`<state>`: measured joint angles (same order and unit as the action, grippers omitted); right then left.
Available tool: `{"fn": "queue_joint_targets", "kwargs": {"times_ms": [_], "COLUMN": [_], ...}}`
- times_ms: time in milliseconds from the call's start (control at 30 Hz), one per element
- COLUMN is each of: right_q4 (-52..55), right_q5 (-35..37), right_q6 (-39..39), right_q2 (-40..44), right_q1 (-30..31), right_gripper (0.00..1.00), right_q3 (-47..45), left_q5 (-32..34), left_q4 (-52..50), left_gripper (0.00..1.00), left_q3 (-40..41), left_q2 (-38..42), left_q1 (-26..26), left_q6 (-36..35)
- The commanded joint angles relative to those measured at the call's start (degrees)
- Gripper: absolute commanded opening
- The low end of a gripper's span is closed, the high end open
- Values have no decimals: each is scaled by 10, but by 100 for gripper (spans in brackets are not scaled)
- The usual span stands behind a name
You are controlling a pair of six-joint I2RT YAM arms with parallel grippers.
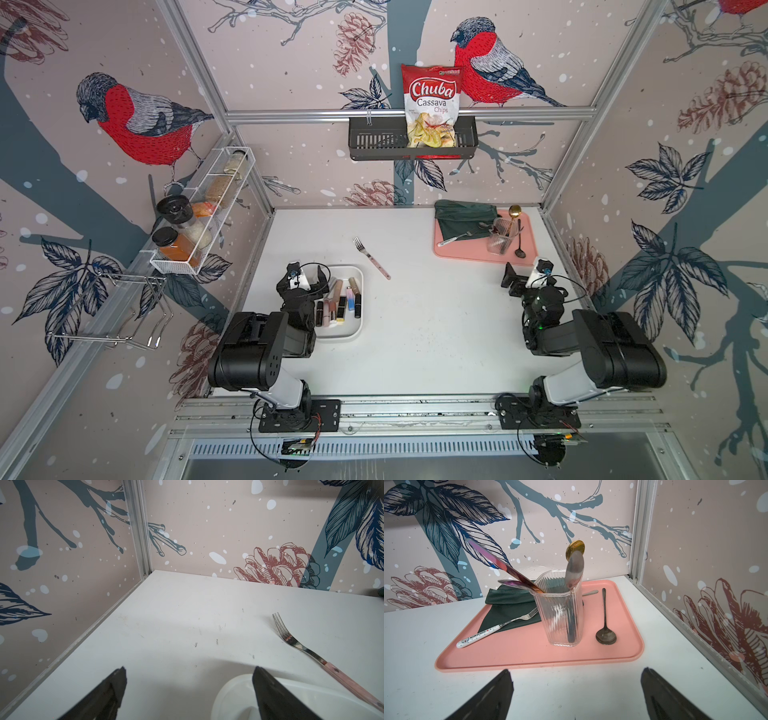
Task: Put the lipstick into the storage box
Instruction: Reset both arms
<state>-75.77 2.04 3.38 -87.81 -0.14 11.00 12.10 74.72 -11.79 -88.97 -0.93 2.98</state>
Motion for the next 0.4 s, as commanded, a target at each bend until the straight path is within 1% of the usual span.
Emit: {"fn": "queue_joint_targets", "kwargs": {"times_ms": [0,367], "right_q4": [-8,-8], "right_q5": [7,10], "right_q6": [1,1], "right_q2": [0,0], "right_q1": [1,2], "right_gripper": [100,100], "right_q3": [0,-1], "left_q5": [4,4], "left_q4": [25,26], "left_gripper": [98,98], "left_q3": [1,0], "left_q2": [1,1], "left_q1": [-1,-1], "left_q6": [-5,-5]}}
